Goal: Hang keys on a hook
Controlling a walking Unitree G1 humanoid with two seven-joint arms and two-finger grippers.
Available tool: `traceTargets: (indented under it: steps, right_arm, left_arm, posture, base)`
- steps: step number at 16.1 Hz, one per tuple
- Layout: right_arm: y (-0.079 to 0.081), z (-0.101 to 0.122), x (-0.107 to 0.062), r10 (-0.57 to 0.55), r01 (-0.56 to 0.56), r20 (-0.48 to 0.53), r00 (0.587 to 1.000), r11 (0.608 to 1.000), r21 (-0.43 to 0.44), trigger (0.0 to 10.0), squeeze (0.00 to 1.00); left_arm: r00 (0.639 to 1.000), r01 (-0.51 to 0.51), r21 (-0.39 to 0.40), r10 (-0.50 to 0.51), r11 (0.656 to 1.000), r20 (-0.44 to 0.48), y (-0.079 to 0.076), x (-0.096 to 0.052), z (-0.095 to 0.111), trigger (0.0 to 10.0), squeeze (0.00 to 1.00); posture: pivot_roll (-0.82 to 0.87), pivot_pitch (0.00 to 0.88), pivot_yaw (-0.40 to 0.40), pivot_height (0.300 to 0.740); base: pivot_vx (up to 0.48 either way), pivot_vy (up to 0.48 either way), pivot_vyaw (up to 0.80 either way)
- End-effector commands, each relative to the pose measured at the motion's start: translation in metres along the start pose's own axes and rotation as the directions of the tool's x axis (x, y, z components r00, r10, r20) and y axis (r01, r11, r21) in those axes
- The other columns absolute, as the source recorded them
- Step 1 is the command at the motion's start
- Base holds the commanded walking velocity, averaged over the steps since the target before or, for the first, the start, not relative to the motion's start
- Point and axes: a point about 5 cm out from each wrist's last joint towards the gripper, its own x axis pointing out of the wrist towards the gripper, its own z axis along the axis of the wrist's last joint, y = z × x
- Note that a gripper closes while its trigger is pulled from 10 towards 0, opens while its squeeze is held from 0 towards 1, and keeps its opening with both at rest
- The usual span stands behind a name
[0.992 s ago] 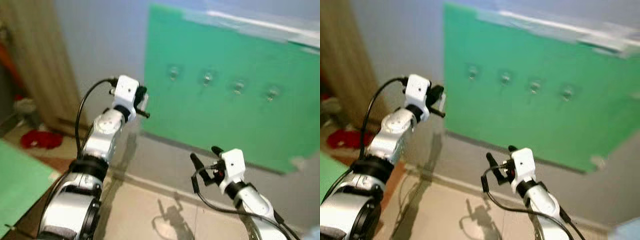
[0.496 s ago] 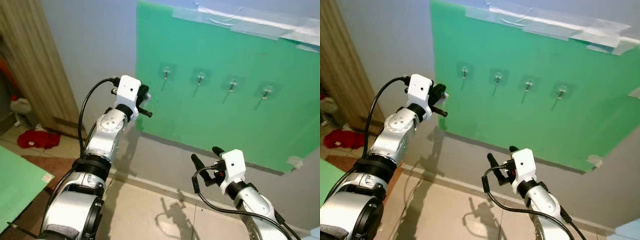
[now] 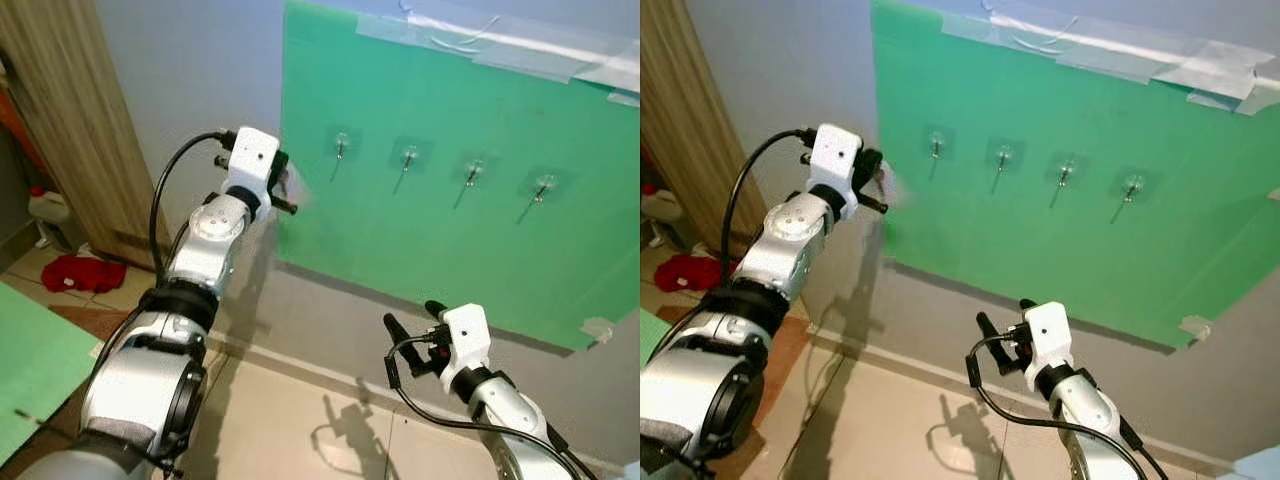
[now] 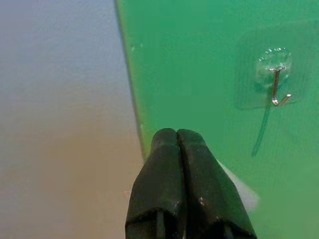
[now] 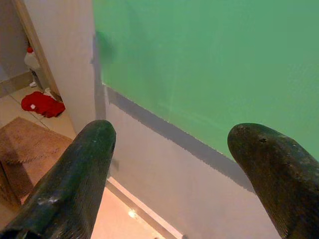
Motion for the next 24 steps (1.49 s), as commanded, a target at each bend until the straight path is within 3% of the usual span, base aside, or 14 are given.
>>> traceTargets:
  steps: [1, 4, 11, 24]
  right_arm:
    - [-0.002, 0.002, 0.002, -0.011, 0.011, 0.010, 1.000, 1.000, -0.007, 10.0, 0.00]
    - [0.000, -0.002, 0.001, -0.036, 0.036, 0.016, 0.999, 0.999, 0.006, 10.0, 0.00]
    - [0.005, 0.002, -0.010, -0.110, 0.109, 0.045, 0.993, 0.994, 0.031, 10.0, 0.00]
    - [0.011, 0.011, -0.023, -0.171, 0.168, 0.047, 0.984, 0.984, 0.052, 10.0, 0.00]
  left_arm:
    - [0.999, 0.026, 0.012, -0.026, 1.000, 0.020, -0.005, 0.006, 0.010, 0.0, 0.40]
    - [0.997, 0.075, 0.060, -0.076, 0.995, 0.021, -0.016, 0.014, 0.019, 0.0, 0.40]
    - [0.992, 0.112, 0.143, -0.119, 0.983, 0.038, -0.024, 0.024, 0.038, 0.0, 0.40]
    - [0.985, 0.173, 0.195, -0.174, 0.965, -0.015, -0.034, 0.026, 0.031, 0.0, 0.40]
  posture:
    - [-0.08, 0.000, -0.003, 0.722]
    - [-0.10, 0.000, 0.028, 0.722]
    - [-0.15, 0.000, 0.119, 0.722]
    - [-0.20, 0.000, 0.181, 0.722]
  base:
    - [0.000, 0.000, 0.00]
    - [0.000, 0.000, 0.00]
    - [0.000, 0.000, 0.00]
    - [0.000, 0.000, 0.00]
